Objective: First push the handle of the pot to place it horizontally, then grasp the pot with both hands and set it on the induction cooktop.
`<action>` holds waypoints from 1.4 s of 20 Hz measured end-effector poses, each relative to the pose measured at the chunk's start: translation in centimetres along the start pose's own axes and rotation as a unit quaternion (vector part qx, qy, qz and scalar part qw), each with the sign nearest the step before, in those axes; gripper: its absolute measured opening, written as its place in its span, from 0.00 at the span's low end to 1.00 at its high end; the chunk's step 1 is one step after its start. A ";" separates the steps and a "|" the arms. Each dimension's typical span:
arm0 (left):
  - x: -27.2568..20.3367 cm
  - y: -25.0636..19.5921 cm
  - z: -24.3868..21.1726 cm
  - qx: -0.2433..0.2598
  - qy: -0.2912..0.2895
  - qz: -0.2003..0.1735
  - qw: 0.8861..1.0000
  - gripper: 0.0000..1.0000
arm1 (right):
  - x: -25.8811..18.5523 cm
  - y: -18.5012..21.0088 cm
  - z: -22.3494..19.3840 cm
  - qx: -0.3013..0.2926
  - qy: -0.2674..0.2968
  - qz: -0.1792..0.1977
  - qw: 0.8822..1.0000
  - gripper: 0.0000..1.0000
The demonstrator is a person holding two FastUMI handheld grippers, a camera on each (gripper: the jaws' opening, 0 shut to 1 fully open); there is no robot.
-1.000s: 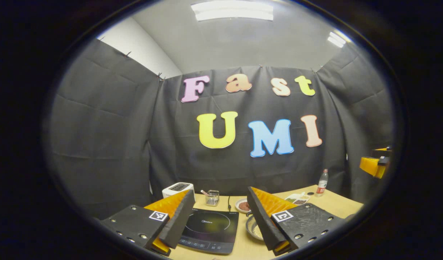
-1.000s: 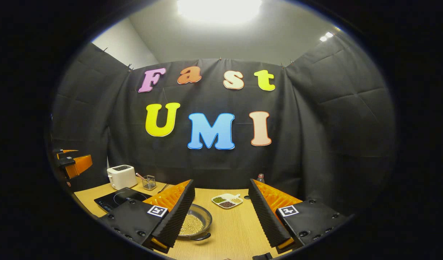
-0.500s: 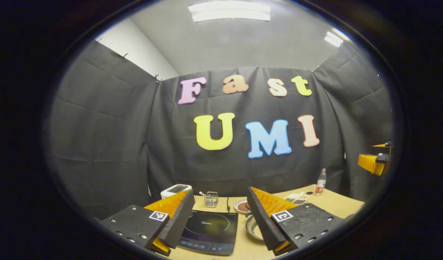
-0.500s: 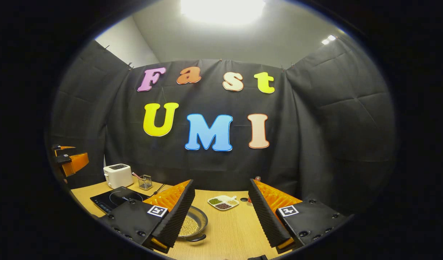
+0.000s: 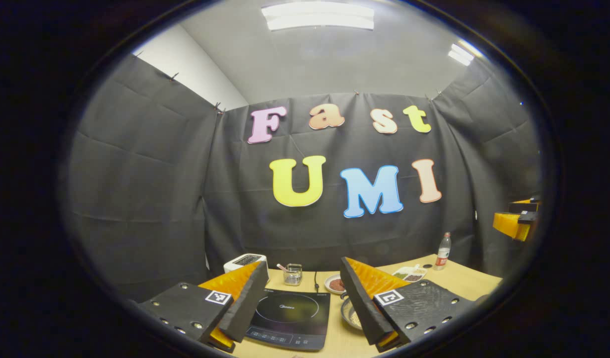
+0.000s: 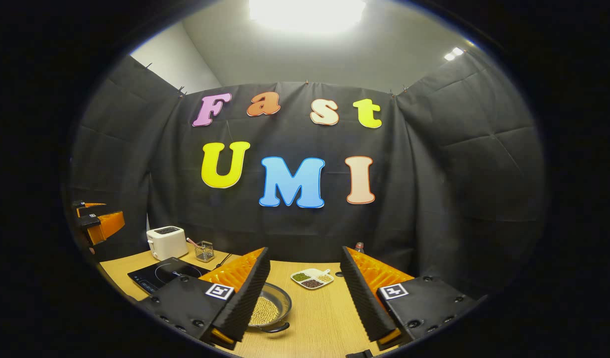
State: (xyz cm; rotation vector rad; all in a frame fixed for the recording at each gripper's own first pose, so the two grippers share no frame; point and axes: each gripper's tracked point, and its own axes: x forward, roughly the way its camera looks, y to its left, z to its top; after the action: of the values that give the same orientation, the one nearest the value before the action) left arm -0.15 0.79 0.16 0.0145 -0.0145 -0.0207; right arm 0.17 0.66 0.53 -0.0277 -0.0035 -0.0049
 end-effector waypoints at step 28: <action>0.0 6.8 -2.0 -0.012 -0.003 0.010 1.000 0.86 | -0.4 9.7 -9.4 -0.051 0.147 0.121 0.980 0.02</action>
State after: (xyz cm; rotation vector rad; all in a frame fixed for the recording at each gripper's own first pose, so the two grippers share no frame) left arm 0.02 7.60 -1.70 -0.0105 -0.0196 -0.0001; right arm -0.17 10.13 -9.13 -0.1288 0.2969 0.2349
